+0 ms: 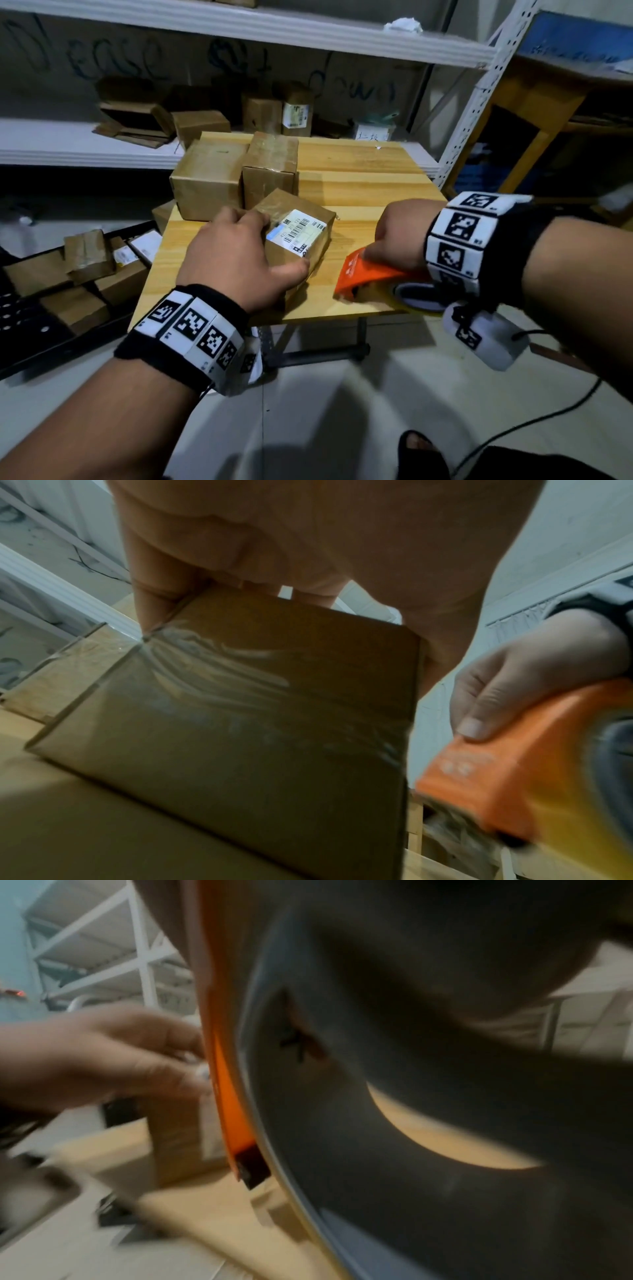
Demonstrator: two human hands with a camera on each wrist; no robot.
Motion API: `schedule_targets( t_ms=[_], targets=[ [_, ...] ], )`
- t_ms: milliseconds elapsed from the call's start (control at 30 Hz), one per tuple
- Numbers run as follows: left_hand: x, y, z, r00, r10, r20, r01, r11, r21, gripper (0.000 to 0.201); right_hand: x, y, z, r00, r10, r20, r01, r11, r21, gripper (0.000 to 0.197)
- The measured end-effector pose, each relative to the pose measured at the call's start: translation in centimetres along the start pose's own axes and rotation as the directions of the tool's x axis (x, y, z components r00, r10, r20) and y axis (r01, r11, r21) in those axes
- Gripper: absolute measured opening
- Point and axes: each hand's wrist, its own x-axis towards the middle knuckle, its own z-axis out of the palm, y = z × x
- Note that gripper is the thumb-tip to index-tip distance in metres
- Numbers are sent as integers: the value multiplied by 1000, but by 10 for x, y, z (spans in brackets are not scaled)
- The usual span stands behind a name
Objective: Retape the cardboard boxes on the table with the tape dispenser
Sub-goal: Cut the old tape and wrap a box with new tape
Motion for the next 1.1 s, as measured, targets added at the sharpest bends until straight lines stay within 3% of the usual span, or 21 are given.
schedule_targets(
  t_ms=[167, 300, 600, 667, 700, 767, 800, 867, 933, 1000, 1100],
  targets=[
    [1, 0, -2, 1000, 2, 22, -2, 1000, 1, 98, 3, 19, -3, 976, 124, -178, -110, 990, 91, 50],
    [1, 0, -2, 1000, 5, 22, -5, 1000, 3, 98, 8, 22, 20, 953, 205, -222, -176, 974, 140, 39],
    [1, -3, 1, 1000, 15, 16, -15, 1000, 8, 106, 4, 12, 69, 943, 177, -283, -96, 956, 277, 56],
    [2, -3, 2, 1000, 20, 10, -20, 1000, -3, 107, -4, 11, 67, 889, 223, -400, -62, 925, 376, 55],
    [2, -3, 2, 1000, 20, 3, -20, 1000, -10, 107, -9, 10, 66, 834, 240, -496, 15, 890, 455, 50],
    [2, -4, 4, 1000, 20, -9, -20, 1000, -13, 109, -19, 0, 67, 718, 286, -634, 250, 744, 619, 33],
    [2, -5, 5, 1000, 21, -12, -21, 1000, -13, 109, -23, -8, 69, 713, 310, -628, 348, 622, 702, 25],
    [2, -7, 7, 999, 27, -28, -27, 999, -27, 107, -24, -25, 76, 818, 303, -488, 406, 297, 864, 14],
    [1, -10, 9, 998, 36, -55, -39, 998, -47, 106, -15, -40, 84, 928, 234, -291, 286, 58, 957, 17],
    [0, -12, 11, 996, 50, -72, -54, 997, -59, 105, -1, -47, 88, 957, 223, -187, 205, -60, 977, 18],
    [1, -16, 14, 995, 59, -83, -65, 996, -69, 105, 20, -51, 95, 954, 238, -182, 233, -204, 951, 22]
  ],
)
